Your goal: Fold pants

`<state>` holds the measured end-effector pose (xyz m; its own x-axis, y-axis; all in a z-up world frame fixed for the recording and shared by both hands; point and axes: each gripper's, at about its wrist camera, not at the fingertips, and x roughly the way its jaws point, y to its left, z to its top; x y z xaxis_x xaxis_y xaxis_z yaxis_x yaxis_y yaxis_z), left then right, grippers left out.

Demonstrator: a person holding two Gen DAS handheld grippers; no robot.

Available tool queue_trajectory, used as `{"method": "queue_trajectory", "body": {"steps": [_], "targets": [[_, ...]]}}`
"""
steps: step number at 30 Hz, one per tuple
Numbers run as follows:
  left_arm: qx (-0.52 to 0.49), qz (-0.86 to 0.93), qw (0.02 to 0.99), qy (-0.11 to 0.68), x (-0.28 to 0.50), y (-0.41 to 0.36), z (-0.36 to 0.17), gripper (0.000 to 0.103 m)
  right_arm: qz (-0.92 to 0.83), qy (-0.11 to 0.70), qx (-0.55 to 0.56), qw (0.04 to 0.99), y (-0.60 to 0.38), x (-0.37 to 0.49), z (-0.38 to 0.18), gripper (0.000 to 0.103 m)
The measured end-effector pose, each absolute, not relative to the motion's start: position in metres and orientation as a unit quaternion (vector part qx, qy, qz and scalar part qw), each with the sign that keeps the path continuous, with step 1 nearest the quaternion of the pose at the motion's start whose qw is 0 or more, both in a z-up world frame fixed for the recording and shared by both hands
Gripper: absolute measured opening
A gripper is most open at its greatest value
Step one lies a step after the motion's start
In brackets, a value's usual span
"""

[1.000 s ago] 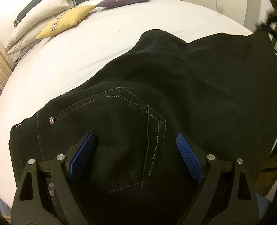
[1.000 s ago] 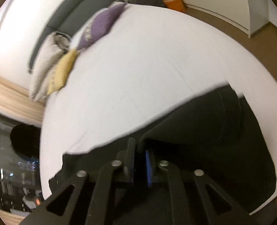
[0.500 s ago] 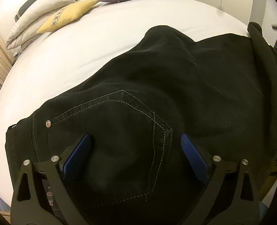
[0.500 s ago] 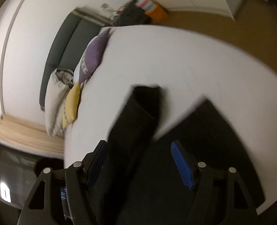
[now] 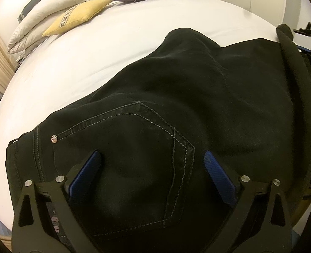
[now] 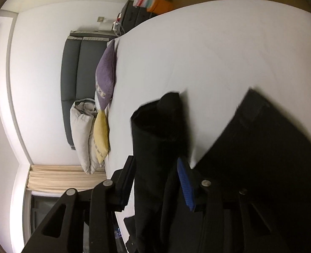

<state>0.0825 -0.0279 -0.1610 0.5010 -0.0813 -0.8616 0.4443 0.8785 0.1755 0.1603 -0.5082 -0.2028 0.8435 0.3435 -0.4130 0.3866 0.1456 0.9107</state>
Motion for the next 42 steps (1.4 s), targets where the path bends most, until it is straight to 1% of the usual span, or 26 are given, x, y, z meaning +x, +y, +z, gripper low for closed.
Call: {"method": "queue_trajectory", "body": {"steps": [3, 12, 23, 24, 25, 26, 27, 28, 29, 33, 37, 38, 40, 42], "targets": [[0.190, -0.155, 0.846, 0.474, 0.082, -0.027, -0.161, 0.103, -0.014, 0.284, 0.648, 0.706, -0.511, 0.164, -0.202, 0.044], [0.186, -0.154, 0.848, 0.472, 0.082, -0.028, -0.162, 0.103, 0.001, 0.298, 0.614, 0.731, -0.502, 0.192, -0.178, 0.042], [0.183, -0.155, 0.850, 0.470, 0.082, -0.024, -0.162, 0.103, -0.025, 0.387, 0.562, 0.731, -0.481, 0.250, -0.176, 0.042], [0.183, -0.155, 0.850, 0.470, 0.082, -0.024, -0.162, 0.103, -0.025, 0.392, 0.562, 0.728, -0.481, 0.254, -0.179, 0.039], [0.183, -0.155, 0.850, 0.470, 0.082, -0.025, -0.162, 0.103, -0.022, 0.396, 0.562, 0.726, -0.480, 0.259, -0.181, 0.034], [0.183, -0.154, 0.850, 0.469, 0.081, -0.025, -0.161, 0.103, -0.020, 0.399, 0.560, 0.726, -0.480, 0.259, -0.183, 0.019], [0.183, -0.154, 0.850, 0.469, 0.081, -0.024, -0.161, 0.103, -0.018, 0.401, 0.555, 0.728, -0.480, 0.262, -0.183, 0.010], [0.183, -0.154, 0.850, 0.469, 0.081, -0.024, -0.161, 0.103, -0.017, 0.402, 0.553, 0.730, -0.479, 0.262, -0.183, 0.010], [0.183, -0.154, 0.850, 0.469, 0.081, -0.024, -0.161, 0.103, -0.016, 0.402, 0.543, 0.737, -0.478, 0.263, -0.179, 0.006], [0.183, -0.154, 0.850, 0.469, 0.081, -0.024, -0.161, 0.103, -0.015, 0.380, 0.515, 0.768, -0.474, 0.249, -0.150, 0.005], [0.183, -0.153, 0.851, 0.469, 0.081, -0.025, -0.160, 0.103, 0.001, 0.314, 0.521, 0.794, -0.478, 0.198, -0.105, 0.005], [0.183, -0.152, 0.851, 0.469, 0.081, -0.025, -0.160, 0.103, -0.002, 0.297, 0.525, 0.797, -0.484, 0.173, -0.097, 0.005], [0.182, -0.150, 0.851, 0.469, 0.081, -0.026, -0.159, 0.103, -0.012, 0.284, 0.528, 0.800, -0.489, 0.140, -0.093, 0.005], [0.182, -0.147, 0.852, 0.468, 0.082, -0.027, -0.158, 0.103, -0.033, 0.283, 0.535, 0.795, -0.495, 0.099, -0.103, 0.005]]}}
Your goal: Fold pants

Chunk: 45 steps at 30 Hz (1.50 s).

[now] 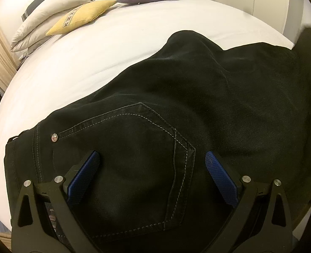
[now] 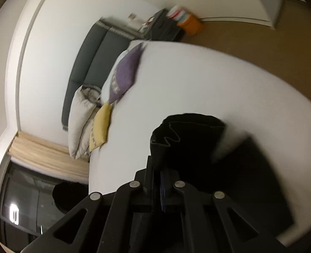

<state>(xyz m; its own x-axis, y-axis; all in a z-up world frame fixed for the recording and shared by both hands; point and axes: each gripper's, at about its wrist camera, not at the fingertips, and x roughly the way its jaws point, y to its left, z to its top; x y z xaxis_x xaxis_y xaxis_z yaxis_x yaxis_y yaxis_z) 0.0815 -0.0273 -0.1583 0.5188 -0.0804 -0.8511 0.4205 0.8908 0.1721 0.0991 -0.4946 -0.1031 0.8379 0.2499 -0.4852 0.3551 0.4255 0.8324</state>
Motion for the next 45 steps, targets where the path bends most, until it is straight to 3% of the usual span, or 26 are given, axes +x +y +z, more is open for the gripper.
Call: {"method": "queue_trajectory", "body": {"steps": [8, 17, 24, 35, 37, 38, 39, 40, 45], "targets": [[0.183, -0.141, 0.850, 0.473, 0.087, -0.031, -0.156, 0.103, -0.121, 0.313, 0.582, 0.741, -0.500, -0.001, -0.200, 0.004], [0.182, -0.132, 0.851, 0.474, 0.092, -0.039, -0.154, 0.103, -0.131, 0.298, 0.548, 0.771, -0.489, 0.010, -0.167, 0.004], [0.174, -0.139, 0.855, 0.469, 0.096, -0.035, -0.155, 0.103, -0.151, 0.307, 0.574, 0.744, -0.489, -0.007, -0.201, 0.003], [0.158, -0.143, 0.865, 0.455, 0.100, -0.028, -0.155, 0.103, -0.144, 0.310, 0.568, 0.749, -0.490, -0.006, -0.211, 0.001], [0.149, -0.143, 0.868, 0.452, 0.099, -0.025, -0.152, 0.103, -0.132, 0.316, 0.553, 0.760, -0.491, -0.009, -0.205, 0.006], [0.146, -0.142, 0.869, 0.451, 0.097, -0.022, -0.149, 0.103, -0.134, 0.320, 0.547, 0.762, -0.491, -0.012, -0.202, 0.013], [0.139, -0.141, 0.872, 0.447, 0.096, -0.020, -0.144, 0.103, -0.145, 0.330, 0.540, 0.761, -0.491, -0.016, -0.198, 0.032], [0.133, -0.143, 0.876, 0.440, 0.094, -0.017, -0.138, 0.103, -0.172, 0.343, 0.530, 0.756, -0.492, -0.023, -0.194, 0.041], [0.110, -0.134, 0.897, 0.407, 0.099, 0.003, -0.109, 0.103, -0.228, 0.334, 0.461, 0.790, -0.497, -0.034, -0.145, 0.042]]}}
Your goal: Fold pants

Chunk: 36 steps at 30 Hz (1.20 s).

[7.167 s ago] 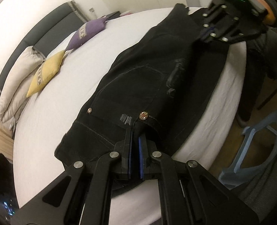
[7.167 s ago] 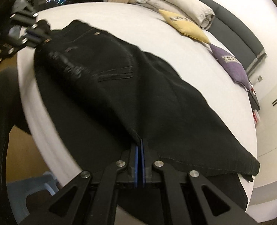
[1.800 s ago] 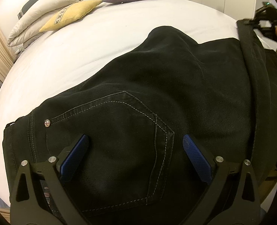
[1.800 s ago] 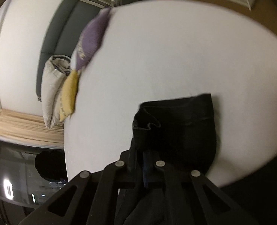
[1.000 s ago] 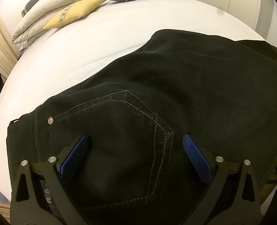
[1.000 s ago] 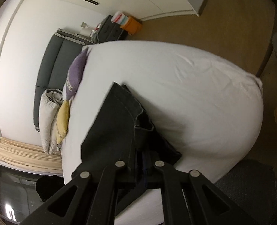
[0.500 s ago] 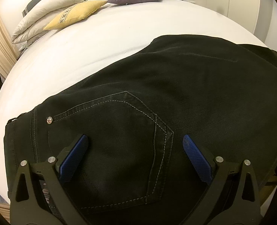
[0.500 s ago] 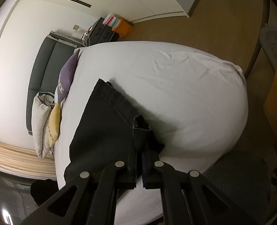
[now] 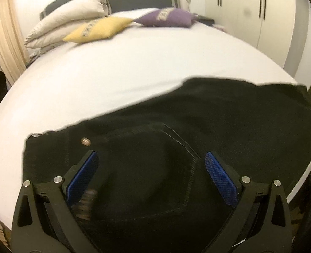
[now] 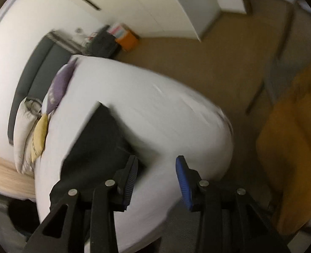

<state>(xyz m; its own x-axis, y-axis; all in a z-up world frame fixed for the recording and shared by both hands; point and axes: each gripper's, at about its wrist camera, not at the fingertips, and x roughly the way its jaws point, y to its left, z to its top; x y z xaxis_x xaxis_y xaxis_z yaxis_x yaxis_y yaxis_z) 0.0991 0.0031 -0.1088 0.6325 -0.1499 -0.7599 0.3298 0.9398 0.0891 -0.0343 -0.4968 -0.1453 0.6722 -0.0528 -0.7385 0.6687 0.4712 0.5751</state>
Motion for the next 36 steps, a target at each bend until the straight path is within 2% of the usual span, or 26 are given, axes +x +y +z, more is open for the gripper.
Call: {"method": "queue_trajectory", "body": {"steps": [3, 7, 11, 14, 15, 17, 20, 25, 26, 27, 30, 36], "targets": [[0.101, -0.119, 0.899, 0.409, 0.119, 0.017, -0.105, 0.103, -0.135, 0.337, 0.417, 0.833, -0.462, 0.019, -0.106, 0.042], [0.094, -0.106, 0.895, 0.424, 0.135, 0.032, -0.111, 0.103, 0.058, 0.383, 0.341, 0.856, -0.359, 0.131, -0.081, 0.042], [0.102, -0.087, 0.884, 0.448, 0.148, 0.044, -0.131, 0.103, 0.117, 0.438, 0.331, 0.828, -0.296, 0.198, -0.118, 0.042], [0.075, -0.079, 0.882, 0.458, 0.156, 0.065, -0.150, 0.103, 0.078, 0.482, 0.346, 0.801, -0.295, 0.207, -0.164, 0.041], [0.059, -0.086, 0.883, 0.457, 0.158, 0.073, -0.154, 0.103, 0.063, 0.488, 0.352, 0.796, -0.302, 0.201, -0.177, 0.021], [0.056, -0.087, 0.889, 0.446, 0.157, 0.081, -0.158, 0.103, 0.053, 0.475, 0.392, 0.786, -0.328, 0.174, -0.197, 0.000], [0.061, -0.087, 0.891, 0.442, 0.159, 0.083, -0.162, 0.103, 0.042, 0.435, 0.459, 0.773, -0.368, 0.125, -0.209, 0.000], [0.076, -0.056, 0.900, 0.426, 0.146, 0.090, -0.154, 0.103, -0.043, 0.435, 0.439, 0.785, -0.407, 0.072, -0.194, 0.000], [0.080, -0.051, 0.901, 0.423, 0.138, 0.089, -0.152, 0.103, -0.061, 0.441, 0.427, 0.787, -0.410, 0.070, -0.188, 0.000], [0.081, -0.049, 0.902, 0.421, 0.134, 0.088, -0.150, 0.103, -0.069, 0.445, 0.410, 0.793, -0.408, 0.071, -0.181, 0.006], [0.058, -0.031, 0.907, 0.416, 0.118, 0.092, -0.143, 0.103, -0.048, 0.446, 0.358, 0.819, -0.387, 0.087, -0.151, 0.012], [0.023, -0.026, 0.912, 0.409, 0.095, 0.101, -0.135, 0.103, 0.068, 0.454, 0.314, 0.831, -0.317, 0.129, -0.128, 0.015]]}}
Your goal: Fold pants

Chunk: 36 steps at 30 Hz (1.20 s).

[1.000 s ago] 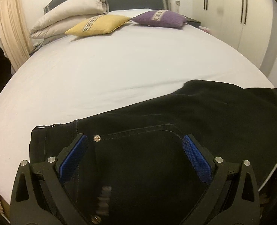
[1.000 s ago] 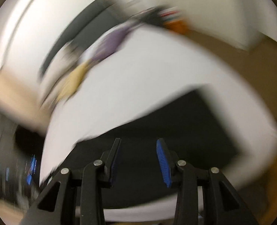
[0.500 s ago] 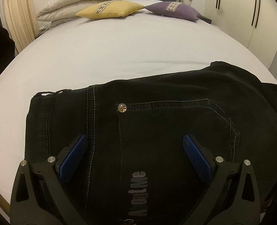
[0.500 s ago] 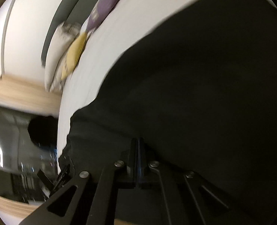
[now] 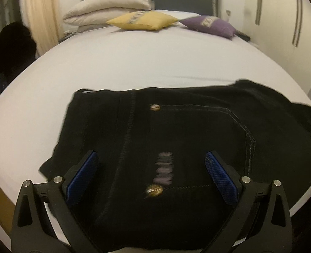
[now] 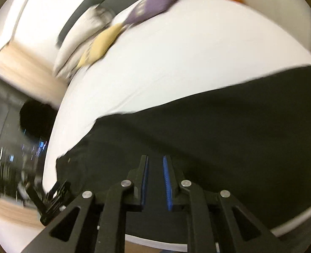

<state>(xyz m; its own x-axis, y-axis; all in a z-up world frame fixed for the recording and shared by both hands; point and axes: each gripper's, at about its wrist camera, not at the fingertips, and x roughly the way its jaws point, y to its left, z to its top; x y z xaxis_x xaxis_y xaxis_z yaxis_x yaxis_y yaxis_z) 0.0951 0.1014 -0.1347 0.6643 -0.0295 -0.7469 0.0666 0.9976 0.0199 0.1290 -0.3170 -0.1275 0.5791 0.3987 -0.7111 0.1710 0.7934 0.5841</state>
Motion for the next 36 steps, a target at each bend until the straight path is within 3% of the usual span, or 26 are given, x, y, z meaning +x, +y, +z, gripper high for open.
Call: {"method": "queue_trajectory", "body": {"steps": [2, 5, 10, 22, 28, 29, 36], "targets": [[0.000, -0.016, 0.913, 0.407, 0.091, 0.117, -0.132, 0.103, 0.098, 0.472, 0.289, 0.827, -0.292, 0.142, -0.129, 0.015], [-0.027, 0.004, 0.910, 0.413, 0.100, 0.141, -0.132, 0.103, 0.110, 0.505, 0.248, 0.819, -0.263, 0.158, -0.145, 0.037], [-0.119, 0.013, 0.903, 0.414, 0.113, 0.182, -0.132, 0.102, 0.109, 0.528, 0.244, 0.806, -0.240, 0.169, -0.164, 0.037], [-0.114, -0.065, 0.920, 0.370, 0.111, 0.174, -0.082, 0.102, 0.113, 0.518, 0.274, 0.803, -0.253, 0.173, -0.166, 0.037], [-0.121, -0.012, 0.895, 0.429, 0.138, 0.191, -0.110, 0.102, 0.116, 0.512, 0.280, 0.804, -0.254, 0.171, -0.167, 0.037], [-0.123, -0.010, 0.894, 0.431, 0.140, 0.194, -0.108, 0.097, 0.117, 0.511, 0.281, 0.804, -0.255, 0.170, -0.168, 0.037], [-0.089, -0.065, 0.941, 0.319, 0.142, 0.188, -0.045, 0.096, 0.122, 0.507, 0.279, 0.806, -0.254, 0.171, -0.170, 0.037]]}}
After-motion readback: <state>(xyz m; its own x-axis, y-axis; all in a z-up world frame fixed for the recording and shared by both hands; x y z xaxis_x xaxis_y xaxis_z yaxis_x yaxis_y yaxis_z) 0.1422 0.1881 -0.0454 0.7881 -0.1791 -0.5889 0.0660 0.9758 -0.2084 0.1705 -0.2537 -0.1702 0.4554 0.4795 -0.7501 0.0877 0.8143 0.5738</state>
